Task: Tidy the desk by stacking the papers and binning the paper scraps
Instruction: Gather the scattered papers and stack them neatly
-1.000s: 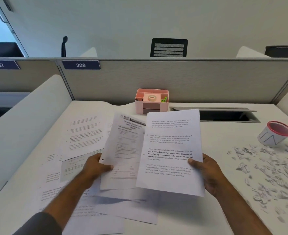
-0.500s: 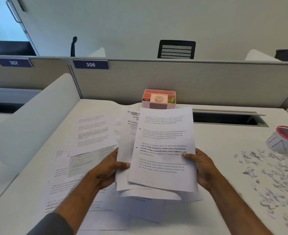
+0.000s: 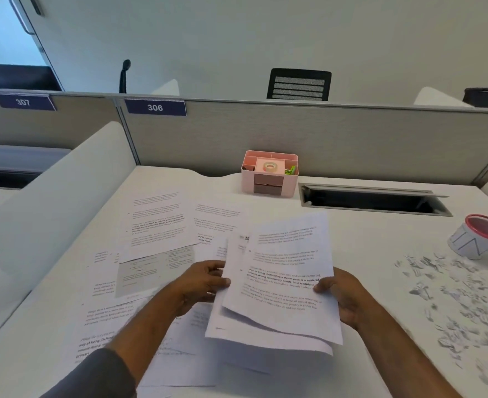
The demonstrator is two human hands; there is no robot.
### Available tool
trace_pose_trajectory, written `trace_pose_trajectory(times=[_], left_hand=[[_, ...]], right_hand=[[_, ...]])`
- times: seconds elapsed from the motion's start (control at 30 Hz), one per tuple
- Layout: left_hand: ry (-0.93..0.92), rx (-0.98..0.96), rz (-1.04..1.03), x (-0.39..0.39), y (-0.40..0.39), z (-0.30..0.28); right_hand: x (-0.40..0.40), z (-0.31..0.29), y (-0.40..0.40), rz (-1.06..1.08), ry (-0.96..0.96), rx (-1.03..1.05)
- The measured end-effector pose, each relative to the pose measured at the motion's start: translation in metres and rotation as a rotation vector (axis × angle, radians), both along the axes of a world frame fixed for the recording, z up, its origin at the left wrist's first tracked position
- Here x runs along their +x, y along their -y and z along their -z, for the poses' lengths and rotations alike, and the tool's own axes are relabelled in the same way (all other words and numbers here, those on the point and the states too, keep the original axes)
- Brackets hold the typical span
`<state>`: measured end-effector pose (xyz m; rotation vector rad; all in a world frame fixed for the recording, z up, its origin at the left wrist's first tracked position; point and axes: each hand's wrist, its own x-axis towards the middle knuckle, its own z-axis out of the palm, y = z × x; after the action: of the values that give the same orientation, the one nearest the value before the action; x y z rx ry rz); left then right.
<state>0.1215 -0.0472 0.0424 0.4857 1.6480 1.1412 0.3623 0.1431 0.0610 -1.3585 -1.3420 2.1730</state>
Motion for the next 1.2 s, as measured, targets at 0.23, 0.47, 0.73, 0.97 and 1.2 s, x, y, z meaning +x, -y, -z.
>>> trace_pose_trajectory(times=[0.23,0.47,0.73,0.97,1.2], left_hand=[[-0.865,-0.509,-0.026,0.002,0.003,0.033],[-1.002,-0.744,0.11,0.015,-0.004,0.047],[-0.809,-0.607,-0.018,0.01,-0.006,0.044],[-0.615,-0.216,-0.231,0.001,0.001,0.034],[0.071,0.186,-0.189,-0.001,0.004,-0.006]], right_hand=[[0.013,0.007,-0.003,0.09,0.007,0.058],[0.024,0.012,-0.011,0.168,-0.134,0.013],[0.023,0.018,-0.012,0.163,-0.21,-0.001],[0.026,0.021,-0.015,0.161,-0.277,-0.03],[0.016,0.013,-0.008,0.12,-0.382,-0.058]])
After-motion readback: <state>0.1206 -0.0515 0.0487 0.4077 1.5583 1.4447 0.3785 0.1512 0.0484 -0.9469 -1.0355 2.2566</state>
